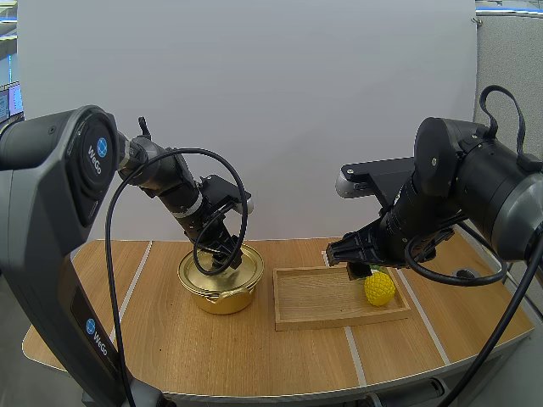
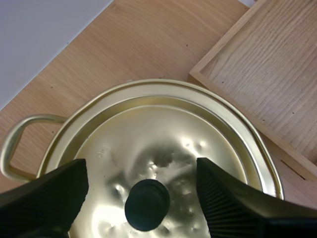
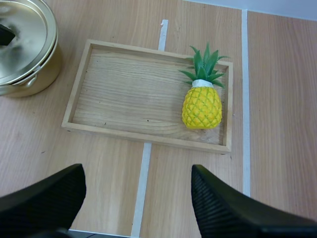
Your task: Open the pot, put the pineapple inside, and close it
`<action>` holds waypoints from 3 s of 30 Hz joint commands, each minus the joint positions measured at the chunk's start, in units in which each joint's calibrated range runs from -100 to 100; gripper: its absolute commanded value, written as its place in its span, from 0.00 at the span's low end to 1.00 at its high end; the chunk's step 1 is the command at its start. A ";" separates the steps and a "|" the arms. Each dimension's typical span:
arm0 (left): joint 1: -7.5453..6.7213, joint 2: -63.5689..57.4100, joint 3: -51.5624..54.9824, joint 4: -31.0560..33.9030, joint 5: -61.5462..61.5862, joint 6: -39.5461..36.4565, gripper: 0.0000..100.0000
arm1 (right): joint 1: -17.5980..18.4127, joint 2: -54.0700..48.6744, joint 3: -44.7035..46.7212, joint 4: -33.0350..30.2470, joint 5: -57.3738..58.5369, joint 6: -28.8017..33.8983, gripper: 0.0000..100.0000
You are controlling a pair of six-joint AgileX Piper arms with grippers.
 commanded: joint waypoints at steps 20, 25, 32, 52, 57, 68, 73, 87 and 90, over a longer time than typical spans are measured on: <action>-0.06 -0.06 -0.47 0.45 3.23 -3.74 0.57 | -0.15 -0.32 -0.16 0.25 -0.71 0.05 1.00; -0.07 -0.06 -0.47 0.45 3.46 -3.74 0.00 | -0.15 -0.32 -0.16 0.25 -0.71 0.05 1.00; -0.07 -0.62 -0.47 0.45 3.46 -4.06 0.00 | -0.15 -0.32 -0.16 0.25 -0.71 0.05 1.00; -0.07 -29.46 -24.62 11.41 9.81 -12.92 0.00 | -0.15 -0.32 -0.16 0.36 -0.71 0.05 1.00; -0.07 -33.55 -35.86 13.43 9.81 -14.73 0.00 | -0.15 -0.32 -0.16 -0.58 -2.27 0.05 1.00; -0.07 -34.08 -55.01 14.92 9.70 -19.66 0.00 | -0.15 -0.04 -0.16 -3.58 -9.09 3.02 1.00; -0.07 -34.08 -57.35 15.02 8.44 -19.66 0.00 | -0.15 3.28 -0.16 -8.73 -13.45 7.45 1.00; -0.07 -34.08 -57.37 16.24 -1.55 -19.66 0.00 | -4.10 19.13 -0.16 -9.25 -26.59 6.67 1.00; -0.07 -34.08 -57.37 16.24 -1.55 -19.66 0.00 | -5.34 21.77 -0.16 -9.14 -29.10 4.41 1.00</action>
